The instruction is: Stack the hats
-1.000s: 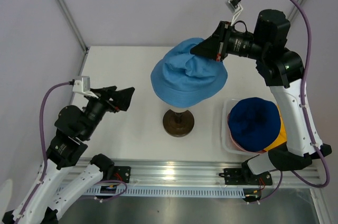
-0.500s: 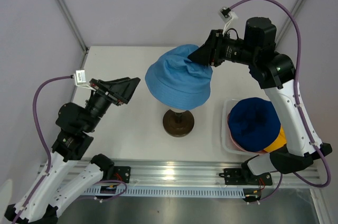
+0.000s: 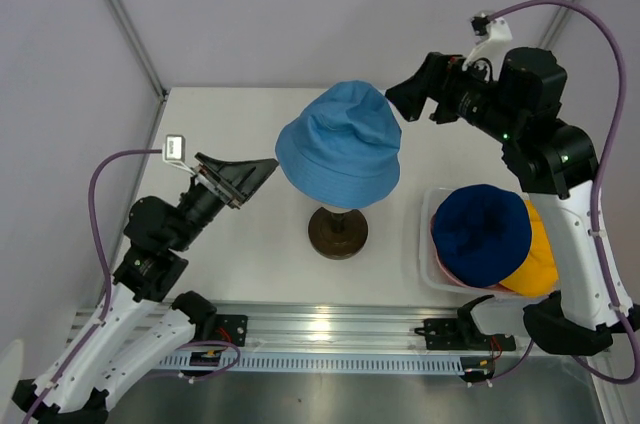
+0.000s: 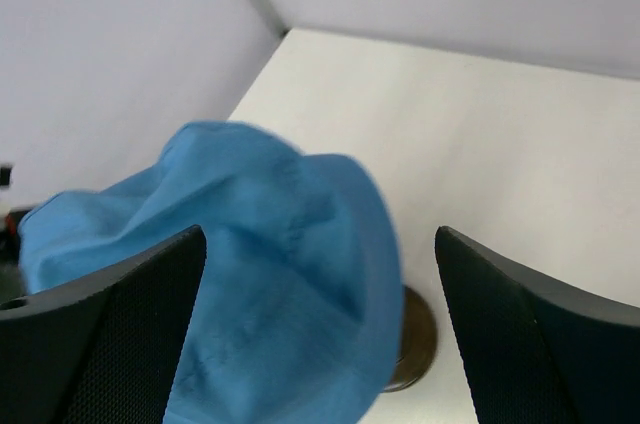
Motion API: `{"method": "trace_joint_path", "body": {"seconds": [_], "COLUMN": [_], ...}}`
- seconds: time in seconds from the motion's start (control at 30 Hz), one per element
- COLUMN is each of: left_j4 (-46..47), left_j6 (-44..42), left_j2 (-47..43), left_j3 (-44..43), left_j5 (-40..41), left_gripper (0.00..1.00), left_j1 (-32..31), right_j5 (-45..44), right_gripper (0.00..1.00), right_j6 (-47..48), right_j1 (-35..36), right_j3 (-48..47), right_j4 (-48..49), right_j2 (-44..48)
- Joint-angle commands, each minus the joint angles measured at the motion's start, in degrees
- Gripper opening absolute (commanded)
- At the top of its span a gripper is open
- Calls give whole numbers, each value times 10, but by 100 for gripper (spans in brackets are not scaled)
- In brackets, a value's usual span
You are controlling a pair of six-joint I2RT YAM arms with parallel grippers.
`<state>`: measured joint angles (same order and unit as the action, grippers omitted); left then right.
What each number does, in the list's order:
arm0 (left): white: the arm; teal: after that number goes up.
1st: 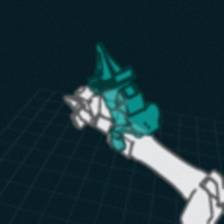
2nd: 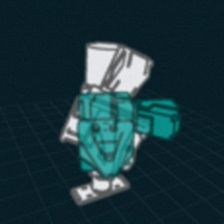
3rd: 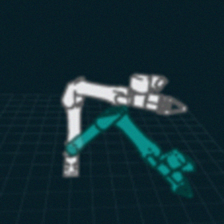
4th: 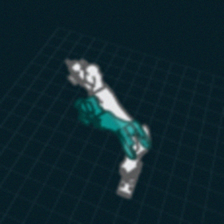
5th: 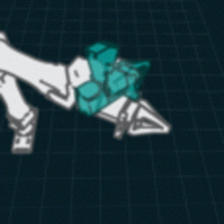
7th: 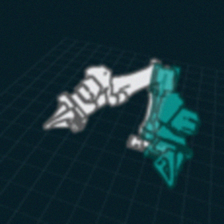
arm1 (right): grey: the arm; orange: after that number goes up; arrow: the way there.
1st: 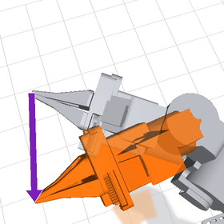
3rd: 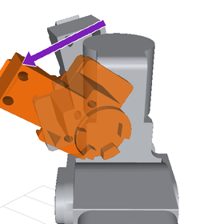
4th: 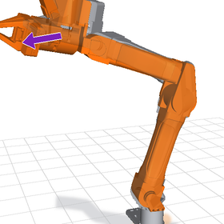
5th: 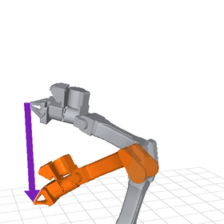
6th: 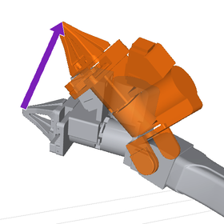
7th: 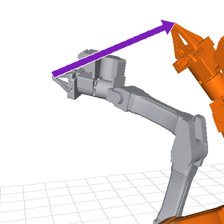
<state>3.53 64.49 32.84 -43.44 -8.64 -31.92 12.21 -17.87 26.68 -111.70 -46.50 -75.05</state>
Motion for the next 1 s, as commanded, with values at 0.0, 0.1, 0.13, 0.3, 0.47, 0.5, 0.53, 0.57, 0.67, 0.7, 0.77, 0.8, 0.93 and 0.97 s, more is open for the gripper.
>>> {"method": "trace_joint_path", "body": {"seconds": [0.0, 0.1, 0.13, 0.3, 0.47, 0.5, 0.53, 0.57, 0.67, 0.7, 0.77, 0.8, 0.93, 0.97], "left_j4": [21, 44, 49, 91, 126, 129, 140, 145, 145, 147, 159, 159, 177, 184], "left_j6": [52, 74, 80, 125, 179, 183, 192, 193, 194, 201, 204, 204, 211, 213], "left_j2": [-7, -8, -3, 35, 69, 69, 69, 66, 57, 54, 51, 51, 77, 83], "left_j3": [6, 19, 20, 13, 20, 22, 26, 28, 32, 34, 45, 45, 38, 35], "left_j5": [-11, -5, -6, -39, -39, -37, -25, -20, 2, 8, 27, 32, 44, 44], "left_gripper": [96, 95, 94, 92, 87, 86, 86, 84, 79, 77, 75, 75, 67, 65], "left_j1": [-8, -11, -11, -13, -17, -20, -21, -23, -24, -24, -25, -26, -34, -38], "right_j5": [-92, -63, -50, -89, -54, -50, -47, -40, -34, -30, -18, -12, -9, -8], "right_gripper": [99, 99, 99, 99, 99, 99, 100, 100, 99, 99, 99, 100, 99, 99], "right_j6": [-24, -62, -75, -134, -208, -213, -219, -229, -255, -264, -287, -312, -385, -400], "right_j1": [-41, -94, -104, -124, -141, -141, -141, -142, -141, -141, -142, -142, -141, -137], "right_j3": [10, 73, 97, 270, 373, 390, 398, 405, 438, 450, 492, 509, 575, 599], "right_j4": [-7, 25, 61, 170, 270, 279, 293, 299, 322, 331, 374, 395, 486, 498], "right_j2": [20, 39, 59, 118, 140, 140, 140, 140, 144, 149, 159, 164, 191, 195]}}
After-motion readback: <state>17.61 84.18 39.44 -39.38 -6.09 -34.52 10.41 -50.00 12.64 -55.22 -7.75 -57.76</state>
